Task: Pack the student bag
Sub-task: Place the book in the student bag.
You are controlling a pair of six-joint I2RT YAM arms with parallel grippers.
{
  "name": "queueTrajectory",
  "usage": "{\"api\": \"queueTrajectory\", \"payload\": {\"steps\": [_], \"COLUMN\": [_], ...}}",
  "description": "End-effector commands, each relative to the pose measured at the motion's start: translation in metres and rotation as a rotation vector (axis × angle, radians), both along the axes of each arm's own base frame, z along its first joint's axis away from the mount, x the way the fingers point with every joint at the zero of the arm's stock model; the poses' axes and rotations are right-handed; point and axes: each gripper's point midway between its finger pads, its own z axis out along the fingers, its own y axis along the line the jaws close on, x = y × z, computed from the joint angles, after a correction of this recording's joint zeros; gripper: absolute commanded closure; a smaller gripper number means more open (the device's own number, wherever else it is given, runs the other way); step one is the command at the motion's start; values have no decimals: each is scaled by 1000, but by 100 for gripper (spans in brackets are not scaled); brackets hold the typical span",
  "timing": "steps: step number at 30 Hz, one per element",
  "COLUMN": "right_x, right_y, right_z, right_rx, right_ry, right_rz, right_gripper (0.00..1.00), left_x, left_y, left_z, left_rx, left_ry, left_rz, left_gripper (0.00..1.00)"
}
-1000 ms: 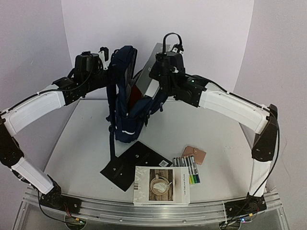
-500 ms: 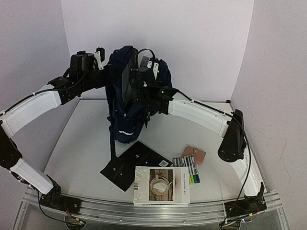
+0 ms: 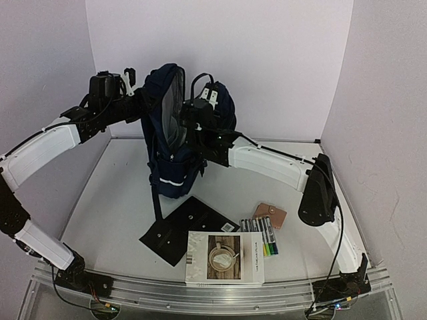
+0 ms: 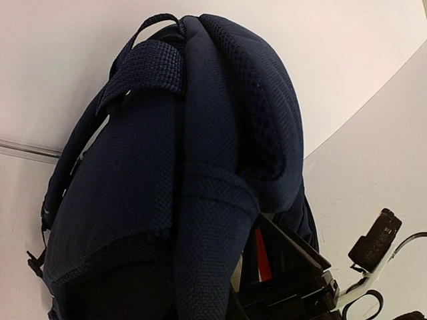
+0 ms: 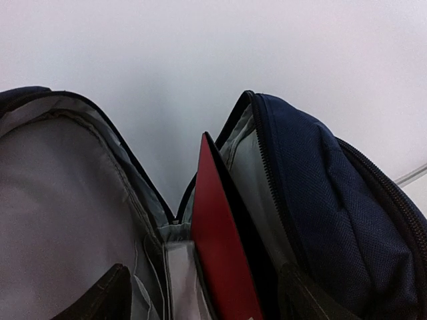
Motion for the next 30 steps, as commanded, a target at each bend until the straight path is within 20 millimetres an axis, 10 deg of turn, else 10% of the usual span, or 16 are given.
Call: {"api": "queueTrajectory", "payload": {"steps": [1, 12, 19, 30], "right_x": [-9, -53, -54, -46], "right_y": [-11, -38, -57, -26], "right_z": [46, 129, 103, 18], "right_rx": [29, 17, 18, 107], "right_ry": [-42, -77, 55, 286], "right_rz": [62, 243, 361, 625], "right_gripper": [20, 2, 2, 6], "left_x": [-5, 5, 6, 10], "left_y": [14, 33, 43, 73], "left_z": [43, 36, 32, 10], "left_rx": [-67, -4, 22, 50], "left_ry": [-88, -71, -62, 18], "left_rz": [23, 67, 77, 135], "left_gripper": [100, 100, 100, 100]}}
